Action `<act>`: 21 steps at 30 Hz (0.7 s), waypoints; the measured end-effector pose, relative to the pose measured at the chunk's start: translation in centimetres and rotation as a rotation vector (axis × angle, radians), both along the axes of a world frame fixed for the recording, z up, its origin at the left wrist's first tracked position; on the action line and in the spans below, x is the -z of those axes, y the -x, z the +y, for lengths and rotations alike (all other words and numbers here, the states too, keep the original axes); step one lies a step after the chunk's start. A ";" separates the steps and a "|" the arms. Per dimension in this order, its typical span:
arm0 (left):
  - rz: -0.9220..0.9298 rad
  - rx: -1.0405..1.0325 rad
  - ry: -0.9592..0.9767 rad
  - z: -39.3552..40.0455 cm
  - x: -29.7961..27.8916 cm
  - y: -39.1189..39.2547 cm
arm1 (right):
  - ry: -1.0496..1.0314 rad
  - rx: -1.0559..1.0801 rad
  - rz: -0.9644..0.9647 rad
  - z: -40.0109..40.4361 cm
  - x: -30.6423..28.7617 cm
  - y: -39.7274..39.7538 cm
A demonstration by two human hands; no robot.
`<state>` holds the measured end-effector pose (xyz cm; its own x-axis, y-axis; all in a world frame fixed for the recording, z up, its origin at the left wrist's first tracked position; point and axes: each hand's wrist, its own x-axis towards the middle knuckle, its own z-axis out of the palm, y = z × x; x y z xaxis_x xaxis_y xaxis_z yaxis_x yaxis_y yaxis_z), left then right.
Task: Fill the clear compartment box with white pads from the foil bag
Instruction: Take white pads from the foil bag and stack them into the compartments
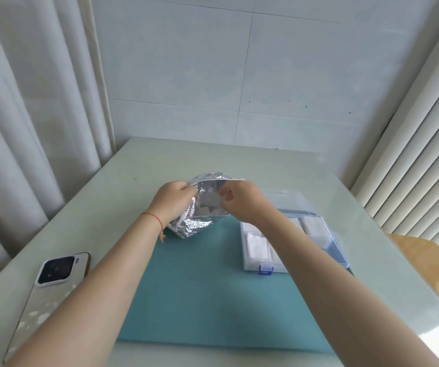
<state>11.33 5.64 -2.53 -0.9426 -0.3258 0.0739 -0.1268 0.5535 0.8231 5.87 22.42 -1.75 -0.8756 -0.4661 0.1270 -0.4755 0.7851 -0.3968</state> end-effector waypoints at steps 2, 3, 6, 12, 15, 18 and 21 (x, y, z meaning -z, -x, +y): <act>-0.019 -0.031 -0.087 -0.5 -0.1 0.5 | 0.027 0.009 0.024 0.0 0.2 0.5; -0.022 -0.048 -0.095 -0.8 -0.1 0.8 | 0.042 0.010 0.034 0.1 0.3 0.7; -0.022 -0.070 -0.103 -1.5 0.2 1.5 | 0.066 0.003 0.064 0.3 0.4 1.2; 0.026 -0.143 -0.172 -2.0 1.3 2.1 | 0.097 -0.072 0.055 0.2 0.5 1.2; 0.034 -0.072 -0.268 -2.0 0.6 1.4 | 0.200 -0.050 0.022 0.6 0.1 1.2; 0.032 -0.055 -0.395 -2.5 -0.4 1.2 | 0.315 0.071 0.116 1.2 -0.1 1.5; 0.045 -0.177 -0.253 -3.7 0.6 2.4 | 0.372 0.200 0.132 2.1 -0.1 2.1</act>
<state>8.92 1.96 -3.13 -0.8670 -0.4982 0.0097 -0.1637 0.3032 0.9388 3.80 24.50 -1.64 -0.9088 -0.1906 0.3710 -0.3944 0.6822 -0.6156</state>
